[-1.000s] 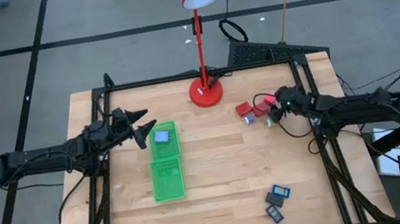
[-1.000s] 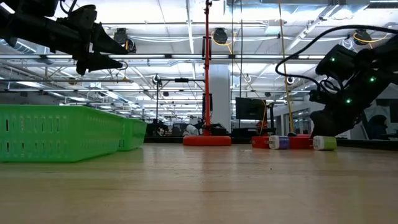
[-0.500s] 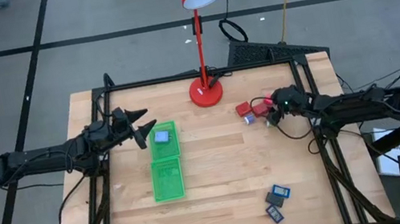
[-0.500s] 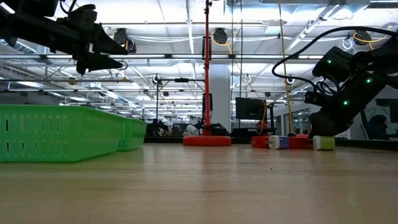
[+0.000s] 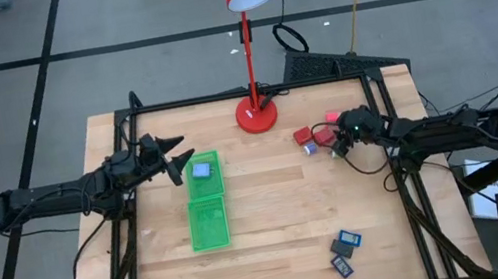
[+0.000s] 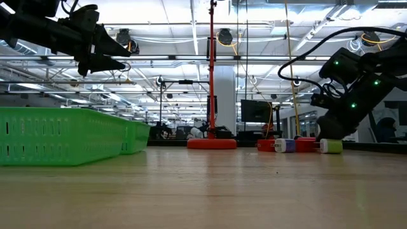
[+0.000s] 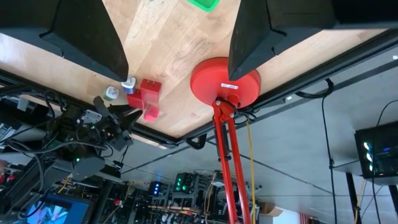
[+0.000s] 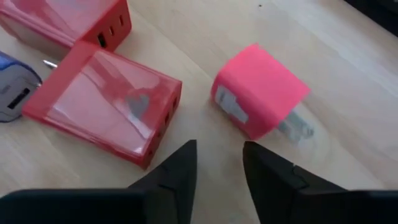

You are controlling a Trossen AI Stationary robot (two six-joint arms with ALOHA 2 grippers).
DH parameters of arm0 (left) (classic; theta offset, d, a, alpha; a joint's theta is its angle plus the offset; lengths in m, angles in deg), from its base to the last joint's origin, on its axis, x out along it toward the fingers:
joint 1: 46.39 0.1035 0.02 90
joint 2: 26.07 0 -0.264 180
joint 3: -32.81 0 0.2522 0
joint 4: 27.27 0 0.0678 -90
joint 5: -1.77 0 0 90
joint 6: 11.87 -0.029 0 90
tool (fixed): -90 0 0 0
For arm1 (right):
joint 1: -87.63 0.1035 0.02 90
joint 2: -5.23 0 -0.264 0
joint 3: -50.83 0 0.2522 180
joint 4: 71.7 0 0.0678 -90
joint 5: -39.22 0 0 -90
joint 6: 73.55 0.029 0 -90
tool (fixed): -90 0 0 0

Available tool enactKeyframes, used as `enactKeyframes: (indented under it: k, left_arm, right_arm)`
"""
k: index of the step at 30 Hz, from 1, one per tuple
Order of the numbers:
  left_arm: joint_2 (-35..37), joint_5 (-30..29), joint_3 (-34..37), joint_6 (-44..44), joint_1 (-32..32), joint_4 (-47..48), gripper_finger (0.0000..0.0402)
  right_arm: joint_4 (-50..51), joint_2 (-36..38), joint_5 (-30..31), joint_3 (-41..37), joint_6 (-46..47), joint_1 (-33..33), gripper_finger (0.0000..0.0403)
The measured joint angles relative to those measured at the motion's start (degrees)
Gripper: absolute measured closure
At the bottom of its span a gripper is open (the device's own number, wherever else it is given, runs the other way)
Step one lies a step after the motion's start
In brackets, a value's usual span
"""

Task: Pick & Place Office items
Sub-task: Put the pink charger adapter into the top green bin

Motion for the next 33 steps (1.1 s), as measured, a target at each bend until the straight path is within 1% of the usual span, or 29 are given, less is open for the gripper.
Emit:
enactKeyframes:
  k: [3, 6, 9, 12, 16, 18, 20, 23, 26, 28, 30, 33]
  left_arm:
    - [0.0, 0.0, 0.0, 0.0, 0.0, 0.0, 0.0128]
    - [0.0, 0.0, 0.0, 0.0, 0.0, 0.1, 0.0128]
    - [0.0, 0.0, 0.0, 0.0, 0.0, 0.5, 0.0128]
    - [0.0, 0.0, 0.0, 0.0, 0.0, 0.4, 0.0128]
    - [0.0, 0.1, 0.0, 0.1, 0.0, 0.4, 0.0128]
    - [0.0, 0.1, 0.0, 0.3, 0.0, 0.4, 0.0128]
    - [0.0, 0.1, 0.0, 0.3, 0.0, 0.3, 0.0128]
    - [0.0, 0.1, 0.0, 0.2, 0.0, 0.0, 0.0128]
    - [0.0, 0.1, 0.0, -0.1, 0.0, -0.1, 0.0128]
    - [0.0, 0.1, 0.0, -0.1, 0.0, -0.1, 0.0128]
    - [0.0, 0.1, 0.0, -0.2, 0.0, -0.1, 0.0128]
    - [0.0, 0.1, 0.0, -1.6, 0.0, -0.1, 0.0128]
  right_arm:
    - [-1.6, 0.0, 0.0, 0.0, 0.1, 0.0, 0.0294]
    - [-2.0, 0.2, 0.0, 0.0, 1.5, 0.0, 0.0286]
    - [-2.0, 1.1, 1.2, 0.0, 1.5, 0.0, 0.0263]
    - [-2.7, 2.9, 3.1, 0.0, 0.9, 0.0, 0.0231]
    - [-6.7, 5.4, 3.0, 0.1, -4.8, -0.2, 0.0188]
    - [-6.7, 5.6, 2.8, 1.5, -8.1, -1.5, 0.0171]
    - [-4.3, 5.1, 2.7, 3.7, -8.2, -3.7, 0.0161]
    - [-1.0, 2.7, -0.1, 6.4, -6.1, -7.7, 0.0156]
    - [-1.5, -0.6, -1.7, 7.5, -5.7, -11.2, 0.0157]
    - [-1.9, -2.5, -5.5, 7.5, -5.2, -13.4, 0.0159]
    - [-1.9, -4.1, -11.0, 7.5, -3.8, -15.2, 0.016]
    - [-1.5, -5.0, -18.1, 7.6, -1.4, -16.5, 0.016]
